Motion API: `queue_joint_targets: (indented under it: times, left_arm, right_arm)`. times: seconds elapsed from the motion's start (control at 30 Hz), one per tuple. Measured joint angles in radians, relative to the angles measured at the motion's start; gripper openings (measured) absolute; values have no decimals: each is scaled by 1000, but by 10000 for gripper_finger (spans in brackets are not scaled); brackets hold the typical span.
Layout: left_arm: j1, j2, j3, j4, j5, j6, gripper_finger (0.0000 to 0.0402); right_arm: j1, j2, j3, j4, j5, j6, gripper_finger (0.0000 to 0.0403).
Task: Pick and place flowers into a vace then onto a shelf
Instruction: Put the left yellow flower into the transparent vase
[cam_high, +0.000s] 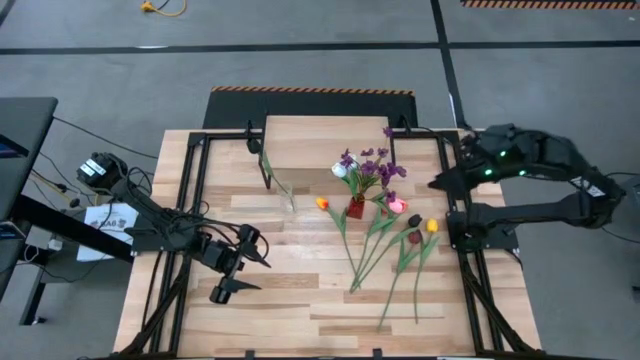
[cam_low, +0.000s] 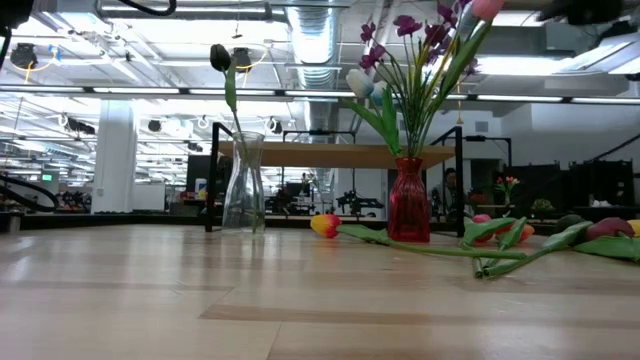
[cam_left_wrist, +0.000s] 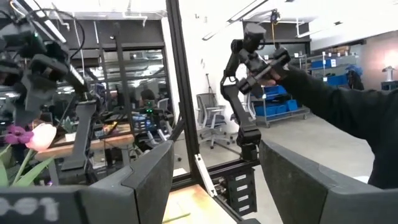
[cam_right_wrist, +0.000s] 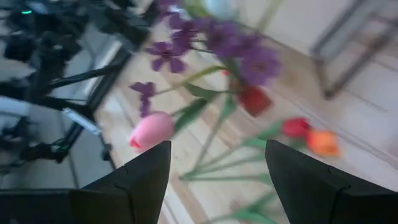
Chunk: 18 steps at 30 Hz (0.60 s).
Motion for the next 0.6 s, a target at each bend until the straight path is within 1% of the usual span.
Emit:
queue_joint_targets:
  times: [0.1, 0.2, 0.33, 0.43, 0.5, 0.6]
  left_arm:
    - [0, 0, 0, 1, 6, 1, 226]
    - [0, 0, 0, 1, 6, -2, 226]
    - [0, 0, 0, 1, 6, 4, 226]
    - [0, 0, 0, 1, 6, 21, 226]
    - [0, 0, 0, 1, 5, 46, 226]
    - [0, 0, 0, 9, 5, 80, 226]
  right_arm:
    - [67, -25, -125, 152, -10, 0, 255]
    - [143, -26, -214, 228, -31, 13, 255]
    - [242, -9, -257, 168, -41, 71, 255]
    - [311, 5, -261, 108, -37, 178, 255]
    - [353, 9, -260, 99, -32, 254, 255]
    - [426, 12, -259, 73, 29, 376, 255]
